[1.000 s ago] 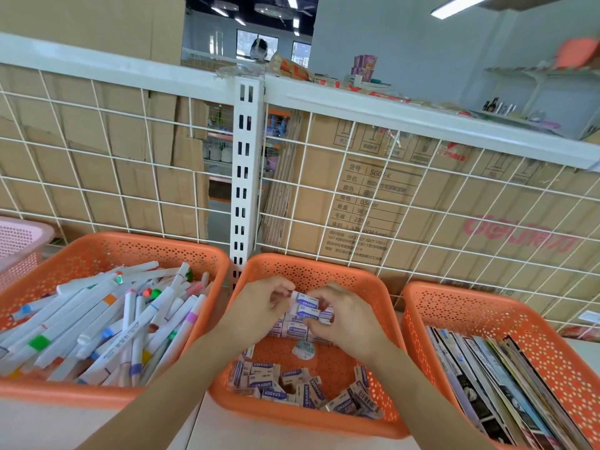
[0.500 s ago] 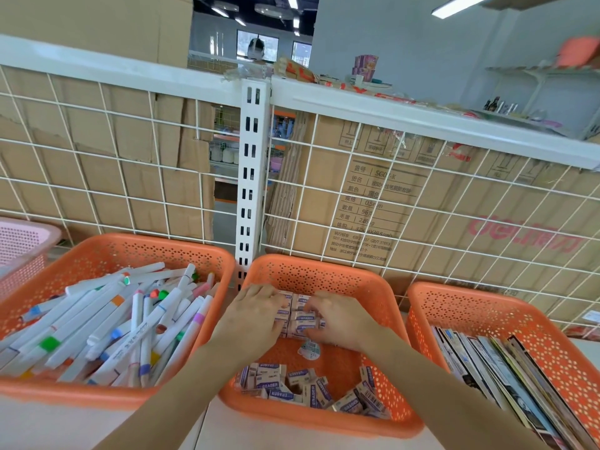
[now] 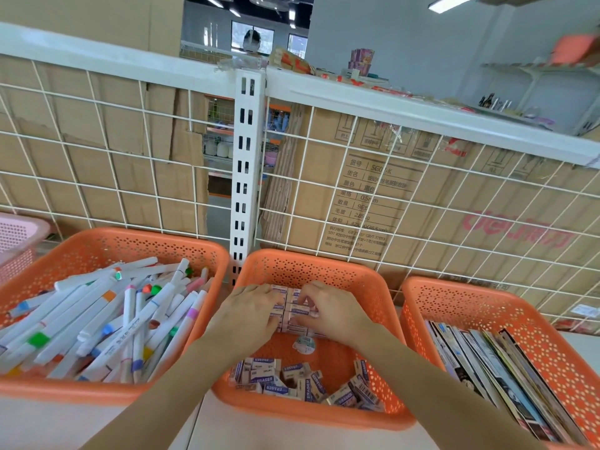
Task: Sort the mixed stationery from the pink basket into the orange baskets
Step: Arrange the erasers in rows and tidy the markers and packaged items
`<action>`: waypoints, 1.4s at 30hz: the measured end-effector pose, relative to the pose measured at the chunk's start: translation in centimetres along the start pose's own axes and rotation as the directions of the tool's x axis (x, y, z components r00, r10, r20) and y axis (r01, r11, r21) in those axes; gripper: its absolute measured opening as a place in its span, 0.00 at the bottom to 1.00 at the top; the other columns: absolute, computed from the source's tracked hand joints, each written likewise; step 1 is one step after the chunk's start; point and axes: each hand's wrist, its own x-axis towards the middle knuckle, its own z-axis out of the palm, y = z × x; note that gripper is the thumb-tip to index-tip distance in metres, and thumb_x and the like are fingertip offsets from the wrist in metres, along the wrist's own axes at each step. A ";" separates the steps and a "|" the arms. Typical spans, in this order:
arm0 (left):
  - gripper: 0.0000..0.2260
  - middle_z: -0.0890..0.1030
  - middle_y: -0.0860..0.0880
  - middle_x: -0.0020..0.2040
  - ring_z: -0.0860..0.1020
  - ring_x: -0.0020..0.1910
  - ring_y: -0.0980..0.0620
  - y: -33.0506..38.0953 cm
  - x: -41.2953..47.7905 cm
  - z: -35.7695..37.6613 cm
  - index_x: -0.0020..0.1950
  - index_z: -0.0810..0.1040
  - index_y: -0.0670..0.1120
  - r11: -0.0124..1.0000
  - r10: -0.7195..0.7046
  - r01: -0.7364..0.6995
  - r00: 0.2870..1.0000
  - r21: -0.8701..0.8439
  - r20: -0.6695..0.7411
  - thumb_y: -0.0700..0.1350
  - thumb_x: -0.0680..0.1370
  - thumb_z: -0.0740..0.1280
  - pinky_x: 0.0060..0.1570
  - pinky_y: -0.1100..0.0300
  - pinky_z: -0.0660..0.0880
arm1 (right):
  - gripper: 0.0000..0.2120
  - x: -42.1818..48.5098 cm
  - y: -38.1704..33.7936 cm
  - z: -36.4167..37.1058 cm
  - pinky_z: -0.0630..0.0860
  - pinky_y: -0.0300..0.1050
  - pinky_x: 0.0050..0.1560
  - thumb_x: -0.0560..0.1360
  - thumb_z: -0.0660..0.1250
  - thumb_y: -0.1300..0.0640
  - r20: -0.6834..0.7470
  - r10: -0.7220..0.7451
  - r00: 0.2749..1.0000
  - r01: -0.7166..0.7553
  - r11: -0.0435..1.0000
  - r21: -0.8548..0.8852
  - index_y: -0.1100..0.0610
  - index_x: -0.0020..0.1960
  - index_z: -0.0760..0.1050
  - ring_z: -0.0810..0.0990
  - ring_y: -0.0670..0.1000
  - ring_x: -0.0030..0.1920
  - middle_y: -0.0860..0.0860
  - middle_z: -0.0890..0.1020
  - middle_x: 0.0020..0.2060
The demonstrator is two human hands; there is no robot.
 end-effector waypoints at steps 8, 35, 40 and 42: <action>0.13 0.75 0.56 0.62 0.73 0.61 0.55 0.2 0.0 -0.5 0.63 0.72 0.55 0.996 -0.028 0.033 0.998 -0.088 0.050 0.48 0.79 0.60 0.60 0.60 0.67 | 0.11 -2.2 -0.8 0.7 0.73 0.45 0.46 0.74 0.68 0.55 0.419 -0.165 0.893 0.064 0.967 0.245 0.58 0.54 0.80 0.78 0.53 0.48 0.54 0.82 0.49; 0.06 0.74 0.53 0.46 0.74 0.40 0.54 0.3 2.1 -0.1 0.54 0.76 0.47 0.963 0.055 0.123 0.783 -0.241 0.619 0.40 0.78 0.64 0.37 0.62 0.75 | 0.05 -2.4 0.6 0.5 0.66 0.37 0.37 0.76 0.66 0.58 0.311 0.014 0.950 -0.169 0.863 0.476 0.58 0.48 0.78 0.71 0.42 0.35 0.43 0.74 0.35; 0.05 0.77 0.49 0.43 0.78 0.35 0.53 -0.1 2.5 -0.3 0.48 0.73 0.47 0.792 0.040 0.257 0.883 -0.554 0.467 0.38 0.77 0.66 0.33 0.66 0.76 | 0.07 -2.4 0.8 -0.1 0.72 0.33 0.31 0.78 0.62 0.62 0.241 0.090 0.966 -0.234 0.695 0.680 0.54 0.42 0.73 0.75 0.44 0.32 0.48 0.75 0.34; 0.07 0.78 0.48 0.44 0.77 0.33 0.56 0.0 2.5 -0.7 0.49 0.72 0.45 0.723 0.031 0.295 0.889 -0.624 0.456 0.36 0.76 0.67 0.33 0.68 0.75 | 0.06 -2.5 0.6 -0.4 0.73 0.33 0.30 0.78 0.62 0.62 0.231 0.092 0.969 -0.235 0.642 0.730 0.55 0.43 0.73 0.75 0.42 0.31 0.48 0.76 0.33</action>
